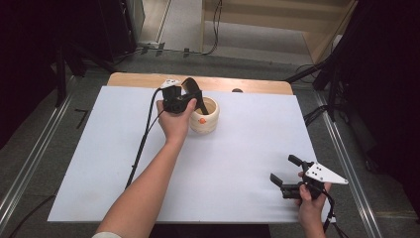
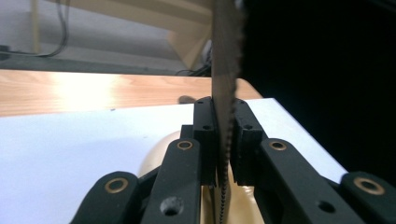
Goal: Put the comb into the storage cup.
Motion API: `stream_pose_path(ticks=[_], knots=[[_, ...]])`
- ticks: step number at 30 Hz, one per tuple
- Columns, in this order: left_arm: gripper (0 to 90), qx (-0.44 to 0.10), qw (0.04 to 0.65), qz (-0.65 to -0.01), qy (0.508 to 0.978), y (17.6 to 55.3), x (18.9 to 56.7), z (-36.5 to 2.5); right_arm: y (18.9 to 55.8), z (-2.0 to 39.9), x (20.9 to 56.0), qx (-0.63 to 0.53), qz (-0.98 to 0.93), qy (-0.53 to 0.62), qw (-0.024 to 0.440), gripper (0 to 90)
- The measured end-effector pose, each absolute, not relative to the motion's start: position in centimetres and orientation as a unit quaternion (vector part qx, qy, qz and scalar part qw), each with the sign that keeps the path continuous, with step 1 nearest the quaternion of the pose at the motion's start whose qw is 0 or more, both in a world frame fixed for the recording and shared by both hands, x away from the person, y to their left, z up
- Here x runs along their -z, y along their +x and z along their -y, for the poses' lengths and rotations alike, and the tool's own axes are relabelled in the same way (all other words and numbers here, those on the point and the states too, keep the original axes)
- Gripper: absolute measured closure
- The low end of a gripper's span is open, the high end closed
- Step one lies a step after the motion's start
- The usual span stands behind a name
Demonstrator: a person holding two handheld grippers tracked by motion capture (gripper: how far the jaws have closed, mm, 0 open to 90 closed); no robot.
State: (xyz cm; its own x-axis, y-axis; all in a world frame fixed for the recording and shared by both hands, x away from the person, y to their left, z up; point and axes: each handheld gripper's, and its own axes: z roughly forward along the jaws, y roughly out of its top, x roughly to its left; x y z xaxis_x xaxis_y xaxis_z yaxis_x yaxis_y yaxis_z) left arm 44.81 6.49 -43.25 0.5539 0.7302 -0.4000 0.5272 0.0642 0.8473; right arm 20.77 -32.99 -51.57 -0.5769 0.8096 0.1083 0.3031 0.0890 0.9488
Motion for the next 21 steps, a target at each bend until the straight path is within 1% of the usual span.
stream_pose_path(ticks=[3, 7, 14, 16, 19, 20, 21], knots=[[77.3, -0.101, 0.553, -0.467, 0.683, 44.86, 43.30, -6.61, 20.78, 33.00, 51.57, -0.546, -0.701, 0.397, 0.232, 0.0], [64.7, -0.107, 0.548, -0.469, 0.685, 44.93, 43.32, -6.72, 20.79, 33.00, 51.58, -0.546, -0.700, 0.398, 0.231, 0.0], [28.0, -0.109, 0.543, -0.467, 0.689, 45.06, 43.44, -6.94, 20.80, 33.00, 51.58, -0.546, -0.700, 0.398, 0.231, 0.0], [16.1, -0.114, 0.547, -0.460, 0.690, 44.92, 43.34, -6.94, 20.80, 33.01, 51.58, -0.546, -0.700, 0.398, 0.231, 0.0], [8.1, -0.125, 0.550, -0.441, 0.699, 44.60, 43.12, -6.99, 20.81, 33.03, 51.58, -0.546, -0.700, 0.397, 0.231, 0.0], [4.9, -0.122, 0.552, -0.439, 0.698, 44.56, 43.08, -7.02, 20.81, 33.03, 51.58, -0.546, -0.700, 0.397, 0.231, 0.0], [3.6, -0.118, 0.553, -0.438, 0.699, 44.54, 43.08, -7.10, 20.81, 33.03, 51.58, -0.546, -0.700, 0.397, 0.231, 0.0]])
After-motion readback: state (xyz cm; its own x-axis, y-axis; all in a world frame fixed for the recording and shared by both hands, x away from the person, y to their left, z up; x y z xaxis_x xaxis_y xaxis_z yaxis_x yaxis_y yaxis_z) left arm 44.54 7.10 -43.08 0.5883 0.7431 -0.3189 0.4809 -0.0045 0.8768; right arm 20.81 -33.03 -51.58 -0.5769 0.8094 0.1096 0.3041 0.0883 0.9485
